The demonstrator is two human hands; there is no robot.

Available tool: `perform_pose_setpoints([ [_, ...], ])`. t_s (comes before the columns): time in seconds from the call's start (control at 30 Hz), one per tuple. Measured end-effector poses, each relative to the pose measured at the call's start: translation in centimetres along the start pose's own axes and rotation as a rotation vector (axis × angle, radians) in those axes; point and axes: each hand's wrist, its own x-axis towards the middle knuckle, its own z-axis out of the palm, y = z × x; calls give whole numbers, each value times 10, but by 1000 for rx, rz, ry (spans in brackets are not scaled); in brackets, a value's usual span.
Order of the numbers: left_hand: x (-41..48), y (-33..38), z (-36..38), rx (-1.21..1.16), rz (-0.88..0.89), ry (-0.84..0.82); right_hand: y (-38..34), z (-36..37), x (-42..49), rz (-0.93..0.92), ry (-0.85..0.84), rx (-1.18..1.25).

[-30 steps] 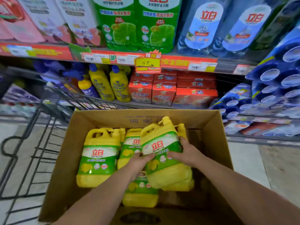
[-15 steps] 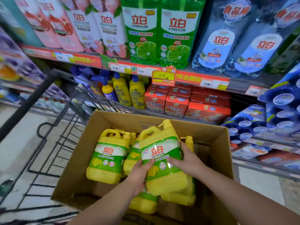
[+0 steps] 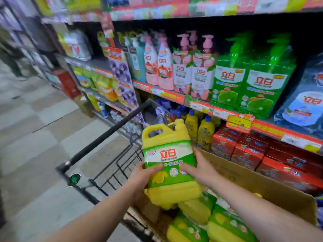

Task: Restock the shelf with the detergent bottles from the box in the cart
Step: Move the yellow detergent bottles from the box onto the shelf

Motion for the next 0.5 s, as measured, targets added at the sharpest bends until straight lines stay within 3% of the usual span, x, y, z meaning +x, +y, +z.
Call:
perform_pose_setpoints([
  [0.27,-37,55,-118,-70,193,171,-94,99,24,-201,-119,-9],
  [0.5,-66,78,-270,-132,286,256,-175,239,38,-322,-218,-28],
])
